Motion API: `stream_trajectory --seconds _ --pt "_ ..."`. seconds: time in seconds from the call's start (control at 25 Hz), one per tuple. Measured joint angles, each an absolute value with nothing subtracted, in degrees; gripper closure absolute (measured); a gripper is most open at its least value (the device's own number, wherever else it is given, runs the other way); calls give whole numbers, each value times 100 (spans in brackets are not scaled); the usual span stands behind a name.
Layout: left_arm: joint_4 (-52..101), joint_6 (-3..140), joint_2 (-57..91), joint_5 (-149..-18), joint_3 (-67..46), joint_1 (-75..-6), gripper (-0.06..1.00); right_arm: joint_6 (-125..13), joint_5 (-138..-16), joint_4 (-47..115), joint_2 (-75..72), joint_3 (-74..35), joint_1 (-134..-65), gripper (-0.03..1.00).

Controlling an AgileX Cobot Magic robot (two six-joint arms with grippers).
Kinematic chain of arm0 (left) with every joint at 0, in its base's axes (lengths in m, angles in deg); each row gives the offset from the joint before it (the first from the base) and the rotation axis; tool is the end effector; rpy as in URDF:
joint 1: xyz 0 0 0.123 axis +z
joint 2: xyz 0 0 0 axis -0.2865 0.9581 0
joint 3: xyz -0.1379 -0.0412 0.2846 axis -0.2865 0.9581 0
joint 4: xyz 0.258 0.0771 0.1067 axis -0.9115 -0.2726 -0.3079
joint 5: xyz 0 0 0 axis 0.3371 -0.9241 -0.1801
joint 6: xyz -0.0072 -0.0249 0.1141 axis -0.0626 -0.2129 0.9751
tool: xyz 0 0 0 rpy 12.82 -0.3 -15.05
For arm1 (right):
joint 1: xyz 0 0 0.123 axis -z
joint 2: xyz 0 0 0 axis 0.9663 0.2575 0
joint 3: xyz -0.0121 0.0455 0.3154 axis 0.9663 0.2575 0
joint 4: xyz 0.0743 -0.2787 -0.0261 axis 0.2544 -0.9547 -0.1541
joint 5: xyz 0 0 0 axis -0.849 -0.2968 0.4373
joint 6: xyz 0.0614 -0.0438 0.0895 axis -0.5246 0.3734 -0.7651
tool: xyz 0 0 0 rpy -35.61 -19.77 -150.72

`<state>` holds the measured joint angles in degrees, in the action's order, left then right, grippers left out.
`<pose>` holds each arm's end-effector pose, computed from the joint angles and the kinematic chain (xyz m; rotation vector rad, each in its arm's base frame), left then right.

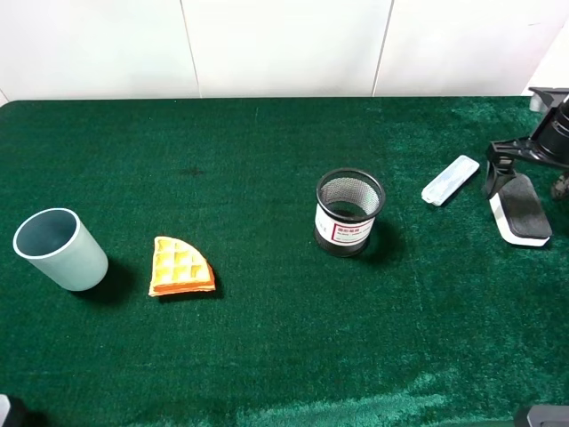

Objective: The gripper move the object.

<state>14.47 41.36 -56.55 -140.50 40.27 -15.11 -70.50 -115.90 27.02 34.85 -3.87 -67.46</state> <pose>0.0161 -0.0060 0.2847 0.1006 2.0373 0.0189 0.3771 -0.0492 0.1210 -0.0081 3.0985 0.0061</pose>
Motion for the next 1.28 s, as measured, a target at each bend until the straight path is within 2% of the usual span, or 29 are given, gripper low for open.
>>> stream_trajectory --seconds 0.92,1.0,1.16,1.28 --pt "1447 4136 -5655 -14050 4027 -1511 -1 -6796 -11160 2959 4242 -387 -6609 27" --pt "1447 4136 -5655 -14050 4027 -1511 -1 -6817 -11160 2934 4242 -387 -6609 31" --pt "1447 4136 -5655 -14050 4027 -1511 -1 -6836 -11160 2847 4242 -387 -6609 51" --pt "1447 4136 -5655 -14050 4027 -1511 -1 -6836 -11172 2829 4242 -387 -6609 50"
